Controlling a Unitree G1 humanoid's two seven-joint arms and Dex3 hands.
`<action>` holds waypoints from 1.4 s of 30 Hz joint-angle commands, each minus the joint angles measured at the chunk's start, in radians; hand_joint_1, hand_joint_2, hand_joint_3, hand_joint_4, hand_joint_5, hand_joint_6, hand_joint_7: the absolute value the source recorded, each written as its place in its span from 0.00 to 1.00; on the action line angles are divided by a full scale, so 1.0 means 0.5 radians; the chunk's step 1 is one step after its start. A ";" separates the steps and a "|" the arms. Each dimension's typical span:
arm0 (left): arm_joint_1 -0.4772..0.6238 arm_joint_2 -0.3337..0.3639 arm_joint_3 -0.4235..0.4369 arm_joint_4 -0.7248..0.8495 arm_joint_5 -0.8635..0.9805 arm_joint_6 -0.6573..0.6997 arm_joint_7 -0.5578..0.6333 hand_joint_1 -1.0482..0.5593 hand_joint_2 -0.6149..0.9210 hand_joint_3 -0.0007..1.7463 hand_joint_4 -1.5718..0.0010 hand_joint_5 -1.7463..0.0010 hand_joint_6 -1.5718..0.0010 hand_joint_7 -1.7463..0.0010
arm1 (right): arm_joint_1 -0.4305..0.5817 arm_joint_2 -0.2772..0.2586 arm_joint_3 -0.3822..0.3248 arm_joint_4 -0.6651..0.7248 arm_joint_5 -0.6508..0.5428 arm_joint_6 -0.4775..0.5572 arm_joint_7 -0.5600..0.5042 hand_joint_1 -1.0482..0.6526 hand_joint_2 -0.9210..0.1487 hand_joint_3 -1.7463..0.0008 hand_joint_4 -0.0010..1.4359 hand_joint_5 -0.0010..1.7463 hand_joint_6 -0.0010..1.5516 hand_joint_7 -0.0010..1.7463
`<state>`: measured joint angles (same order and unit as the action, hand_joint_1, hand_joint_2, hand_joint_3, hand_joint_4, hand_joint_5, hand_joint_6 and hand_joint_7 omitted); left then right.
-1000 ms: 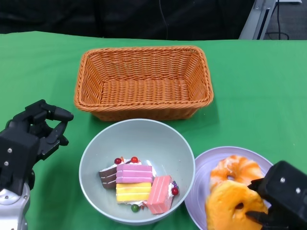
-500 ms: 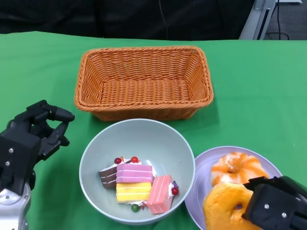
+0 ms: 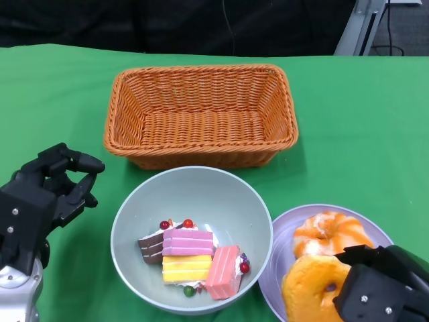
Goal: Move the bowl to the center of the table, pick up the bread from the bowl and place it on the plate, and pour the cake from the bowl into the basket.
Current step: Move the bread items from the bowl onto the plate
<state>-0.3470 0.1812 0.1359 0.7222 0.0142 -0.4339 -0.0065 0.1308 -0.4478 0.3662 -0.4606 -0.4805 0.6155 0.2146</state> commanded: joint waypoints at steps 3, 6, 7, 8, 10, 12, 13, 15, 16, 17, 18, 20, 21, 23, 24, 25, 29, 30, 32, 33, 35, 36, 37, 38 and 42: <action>-0.009 0.045 0.008 -0.004 0.005 0.009 0.000 0.59 1.00 0.22 0.49 0.20 0.52 0.35 | 0.032 0.037 -0.028 -0.060 -0.106 -0.004 -0.031 0.33 0.00 0.92 0.41 0.44 0.50 0.05; -0.012 0.045 0.007 -0.001 0.006 0.013 -0.003 0.59 1.00 0.22 0.50 0.20 0.52 0.35 | 0.048 0.069 -0.040 -0.097 -0.144 -0.012 -0.043 0.33 0.00 0.93 0.43 0.58 0.53 0.07; -0.014 0.045 0.008 0.005 0.002 0.007 -0.008 0.59 1.00 0.22 0.50 0.20 0.52 0.35 | 0.050 0.075 -0.039 -0.110 -0.158 -0.011 -0.040 0.33 0.00 0.93 0.43 0.59 0.53 0.08; -0.016 0.046 0.007 0.008 0.005 0.004 -0.006 0.59 1.00 0.22 0.50 0.20 0.52 0.35 | 0.053 0.084 -0.038 -0.128 -0.176 -0.003 -0.036 0.33 0.00 0.93 0.44 0.61 0.53 0.08; -0.020 0.044 0.007 0.014 0.006 0.001 -0.004 0.59 1.00 0.22 0.50 0.20 0.52 0.34 | 0.058 0.105 -0.041 -0.150 -0.200 -0.002 -0.031 0.33 0.00 0.94 0.45 0.63 0.54 0.09; -0.026 0.043 0.009 0.026 0.001 -0.002 -0.007 0.59 1.00 0.22 0.50 0.20 0.52 0.34 | 0.062 0.118 -0.042 -0.164 -0.220 -0.007 -0.027 0.33 0.00 0.94 0.45 0.64 0.54 0.09; -0.027 0.042 0.010 0.028 -0.002 0.003 -0.010 0.60 1.00 0.22 0.49 0.19 0.52 0.34 | 0.068 0.125 -0.041 -0.169 -0.230 -0.018 -0.035 0.34 0.00 0.94 0.46 0.65 0.54 0.09; -0.028 0.043 0.009 0.027 0.000 0.011 -0.008 0.59 1.00 0.22 0.49 0.19 0.52 0.34 | 0.081 0.141 -0.044 -0.170 -0.242 -0.046 -0.051 0.34 0.00 0.95 0.46 0.66 0.54 0.10; -0.028 0.042 0.010 0.029 -0.001 0.009 -0.009 0.59 1.00 0.22 0.49 0.19 0.52 0.34 | 0.086 0.147 -0.046 -0.167 -0.246 -0.058 -0.056 0.34 0.00 0.95 0.46 0.66 0.54 0.10; -0.028 0.041 0.011 0.030 -0.003 0.006 -0.009 0.59 1.00 0.22 0.49 0.19 0.52 0.34 | 0.092 0.155 -0.044 -0.166 -0.258 -0.068 -0.065 0.34 0.00 0.95 0.46 0.66 0.54 0.10; -0.029 0.040 0.011 0.035 -0.005 0.001 -0.011 0.59 1.00 0.22 0.49 0.19 0.52 0.34 | 0.099 0.162 -0.040 -0.165 -0.278 -0.082 -0.081 0.34 0.00 0.95 0.46 0.66 0.54 0.10; -0.031 0.038 0.012 0.039 -0.010 -0.003 -0.017 0.60 1.00 0.22 0.49 0.20 0.52 0.34 | 0.111 0.176 -0.035 -0.168 -0.309 -0.104 -0.103 0.34 0.00 0.95 0.44 0.67 0.54 0.10; -0.031 0.038 0.012 0.040 -0.012 -0.003 -0.021 0.60 1.00 0.22 0.49 0.20 0.52 0.34 | 0.116 0.183 -0.036 -0.170 -0.319 -0.113 -0.109 0.34 0.00 0.96 0.43 0.66 0.53 0.10; -0.032 0.038 0.013 0.040 -0.013 0.001 -0.023 0.60 1.00 0.23 0.49 0.20 0.52 0.34 | 0.130 0.196 -0.037 -0.175 -0.344 -0.138 -0.123 0.34 0.00 0.96 0.41 0.67 0.53 0.11; -0.031 0.039 0.012 0.037 -0.013 0.008 -0.023 0.60 1.00 0.22 0.49 0.20 0.52 0.34 | 0.141 0.185 -0.028 -0.172 -0.376 -0.172 -0.140 0.35 0.00 0.97 0.39 0.52 0.49 0.07; -0.031 0.041 0.011 0.037 -0.011 0.011 -0.024 0.60 1.00 0.22 0.49 0.20 0.52 0.34 | 0.148 0.170 -0.016 -0.166 -0.414 -0.201 -0.152 0.35 0.00 0.97 0.39 0.40 0.46 0.04; -0.025 0.045 0.008 0.025 -0.007 0.016 -0.024 0.60 1.00 0.22 0.50 0.20 0.52 0.34 | 0.165 0.121 0.025 -0.124 -0.606 -0.279 -0.157 0.33 0.00 0.96 0.27 0.11 0.27 0.00; -0.022 0.044 0.009 0.019 -0.009 0.018 -0.026 0.60 1.00 0.22 0.50 0.20 0.52 0.34 | 0.167 0.117 0.040 -0.110 -0.676 -0.285 -0.159 0.31 0.00 0.97 0.23 0.08 0.23 0.00; -0.018 0.045 0.010 0.015 -0.014 0.012 -0.034 0.60 1.00 0.22 0.50 0.20 0.52 0.34 | 0.170 0.133 0.053 -0.081 -0.776 -0.297 -0.169 0.29 0.00 0.97 0.16 0.04 0.17 0.00; -0.019 0.046 0.010 0.016 -0.014 0.009 -0.036 0.60 1.00 0.22 0.50 0.20 0.52 0.34 | 0.172 0.144 0.055 -0.067 -0.809 -0.306 -0.175 0.28 0.00 0.97 0.14 0.03 0.15 0.00; -0.018 0.051 0.007 0.017 -0.005 0.007 -0.032 0.60 1.00 0.22 0.50 0.20 0.52 0.34 | 0.178 0.162 0.054 -0.039 -0.856 -0.336 -0.203 0.28 0.00 0.97 0.11 0.02 0.13 0.00; -0.018 0.053 0.006 0.018 -0.001 0.007 -0.030 0.60 1.00 0.22 0.50 0.20 0.52 0.34 | 0.180 0.169 0.054 -0.027 -0.876 -0.350 -0.216 0.27 0.00 0.97 0.10 0.01 0.12 0.00; -0.019 0.054 0.005 0.016 0.002 0.014 -0.028 0.59 1.00 0.22 0.50 0.20 0.52 0.34 | 0.182 0.176 0.052 -0.012 -0.892 -0.368 -0.235 0.27 0.00 0.97 0.09 0.01 0.12 0.00; -0.020 0.057 0.004 0.019 0.004 0.010 -0.031 0.59 1.00 0.22 0.50 0.20 0.52 0.34 | 0.185 0.183 0.051 0.004 -0.911 -0.387 -0.256 0.26 0.00 0.97 0.08 0.00 0.11 0.00; -0.025 0.064 0.000 0.034 0.006 -0.002 -0.038 0.59 1.00 0.23 0.49 0.19 0.52 0.34 | 0.195 0.203 0.047 0.087 -0.986 -0.479 -0.402 0.25 0.00 0.98 0.06 0.00 0.10 0.00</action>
<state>-0.3512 0.1885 0.1328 0.7355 0.0178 -0.4323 -0.0180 0.2181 -0.3500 0.4010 -0.4324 -0.9597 0.3922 0.0430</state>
